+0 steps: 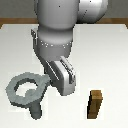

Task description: Put the loop with the handle onto the peg.

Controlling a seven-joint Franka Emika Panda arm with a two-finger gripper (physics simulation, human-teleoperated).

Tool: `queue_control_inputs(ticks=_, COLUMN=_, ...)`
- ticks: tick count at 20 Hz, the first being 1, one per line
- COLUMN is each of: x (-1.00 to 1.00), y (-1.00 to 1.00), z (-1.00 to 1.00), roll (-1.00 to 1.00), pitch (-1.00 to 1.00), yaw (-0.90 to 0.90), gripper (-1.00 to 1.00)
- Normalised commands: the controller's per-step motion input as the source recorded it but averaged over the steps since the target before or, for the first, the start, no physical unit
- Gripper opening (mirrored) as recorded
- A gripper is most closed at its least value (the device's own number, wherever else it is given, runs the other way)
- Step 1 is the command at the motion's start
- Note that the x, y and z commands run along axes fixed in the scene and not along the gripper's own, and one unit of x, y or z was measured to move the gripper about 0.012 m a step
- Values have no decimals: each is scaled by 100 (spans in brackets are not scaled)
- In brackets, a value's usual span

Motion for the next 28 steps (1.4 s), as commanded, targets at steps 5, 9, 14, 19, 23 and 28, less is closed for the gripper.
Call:
queue_control_inputs(ticks=5, x=0, y=20, z=0, roll=0, pitch=0, yaw=0, gripper=-100)
queue_control_inputs(ticks=9, x=0, y=25, z=-25, roll=0, pitch=0, yaw=0, gripper=-100)
queue_control_inputs(ticks=14, x=0, y=-20, z=-40, roll=0, pitch=0, yaw=0, gripper=-100)
queue_control_inputs(ticks=19, x=0, y=0, z=0, roll=0, pitch=0, yaw=0, gripper=100)
queue_control_inputs(ticks=23, x=0, y=0, z=0, roll=0, pitch=0, yaw=0, gripper=100)
queue_control_inputs(ticks=28, x=0, y=0, z=0, roll=0, pitch=0, yaw=0, gripper=100)
